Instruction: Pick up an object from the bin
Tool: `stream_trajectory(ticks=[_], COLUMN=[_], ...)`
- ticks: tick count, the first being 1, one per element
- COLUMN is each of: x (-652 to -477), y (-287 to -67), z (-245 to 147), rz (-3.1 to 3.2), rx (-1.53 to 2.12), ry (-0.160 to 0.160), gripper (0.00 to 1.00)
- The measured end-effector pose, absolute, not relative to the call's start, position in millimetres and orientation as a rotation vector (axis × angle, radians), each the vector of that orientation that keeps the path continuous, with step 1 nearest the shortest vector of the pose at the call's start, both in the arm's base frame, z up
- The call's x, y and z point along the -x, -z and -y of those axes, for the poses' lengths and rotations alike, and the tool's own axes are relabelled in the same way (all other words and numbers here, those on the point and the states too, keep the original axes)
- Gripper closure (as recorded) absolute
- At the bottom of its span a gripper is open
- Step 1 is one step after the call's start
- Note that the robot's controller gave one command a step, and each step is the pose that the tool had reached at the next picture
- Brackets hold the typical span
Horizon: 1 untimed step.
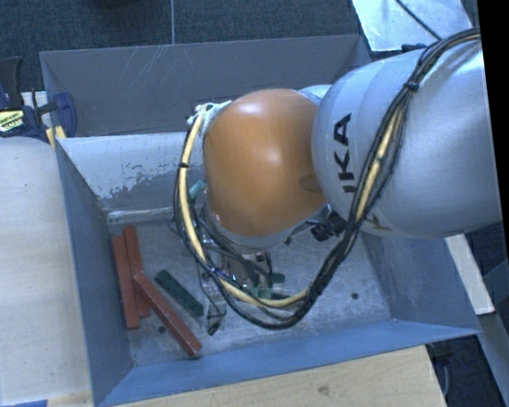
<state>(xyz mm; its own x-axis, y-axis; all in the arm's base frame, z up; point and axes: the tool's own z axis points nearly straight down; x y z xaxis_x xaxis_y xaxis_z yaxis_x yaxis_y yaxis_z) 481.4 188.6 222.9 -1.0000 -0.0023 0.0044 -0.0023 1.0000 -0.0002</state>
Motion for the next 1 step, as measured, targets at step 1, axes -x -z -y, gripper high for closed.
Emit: stream_trajectory(ticks=[1], x=[-489.6], y=[-68.4], z=[-242.2], rz=[3.104], rx=[0.487], ry=[0.002], gripper=[0.00])
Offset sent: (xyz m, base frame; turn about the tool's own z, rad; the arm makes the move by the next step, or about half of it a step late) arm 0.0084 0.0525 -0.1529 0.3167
